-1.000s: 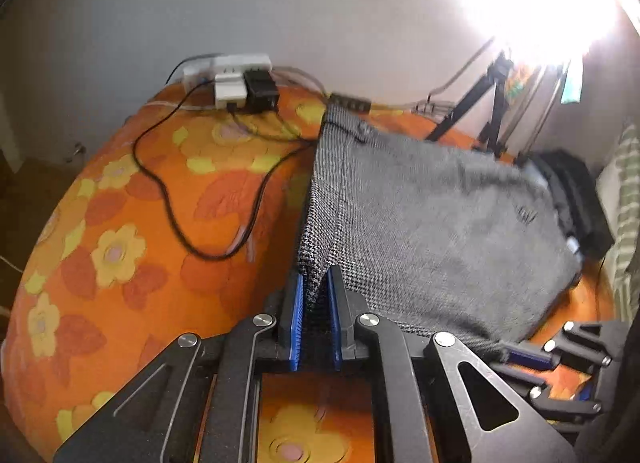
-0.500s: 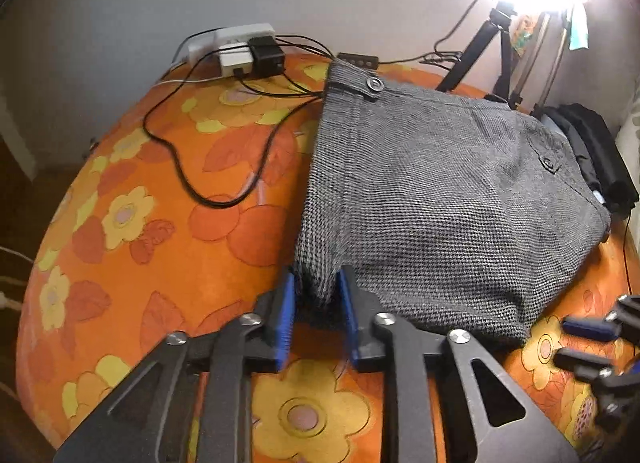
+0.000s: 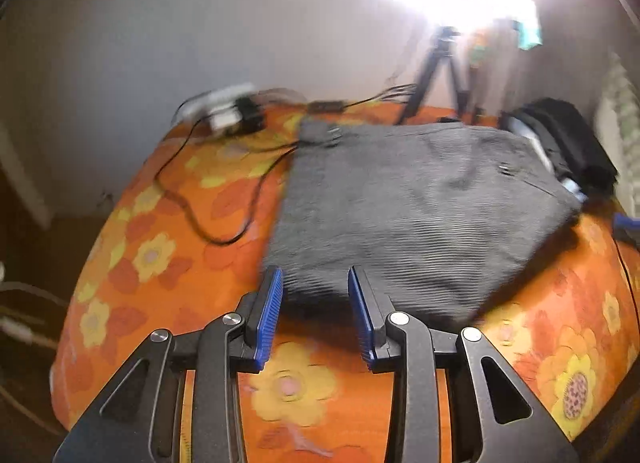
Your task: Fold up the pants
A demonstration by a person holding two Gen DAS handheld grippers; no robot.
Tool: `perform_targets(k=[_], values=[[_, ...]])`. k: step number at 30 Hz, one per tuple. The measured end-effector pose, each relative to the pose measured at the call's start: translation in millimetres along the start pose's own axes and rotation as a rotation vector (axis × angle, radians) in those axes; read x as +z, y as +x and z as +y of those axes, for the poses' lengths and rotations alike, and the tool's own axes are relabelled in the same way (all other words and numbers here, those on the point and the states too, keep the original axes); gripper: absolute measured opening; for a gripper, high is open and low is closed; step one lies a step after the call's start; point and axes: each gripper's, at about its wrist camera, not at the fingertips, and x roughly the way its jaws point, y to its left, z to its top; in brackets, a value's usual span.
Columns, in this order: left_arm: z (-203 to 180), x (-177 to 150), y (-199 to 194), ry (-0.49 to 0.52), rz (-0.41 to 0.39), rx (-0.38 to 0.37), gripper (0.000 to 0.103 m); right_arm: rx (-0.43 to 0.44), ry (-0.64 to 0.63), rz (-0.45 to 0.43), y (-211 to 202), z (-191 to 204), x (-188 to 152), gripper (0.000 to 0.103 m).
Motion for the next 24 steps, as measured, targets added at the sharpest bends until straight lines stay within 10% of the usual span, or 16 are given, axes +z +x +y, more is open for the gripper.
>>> perform_targets(k=[24], values=[[-305.0, 27.9, 44.1, 0.651, -0.048, -0.247, 0.060, -0.024, 0.385, -0.008, -22.9, -166.9, 13.5, 0.061]])
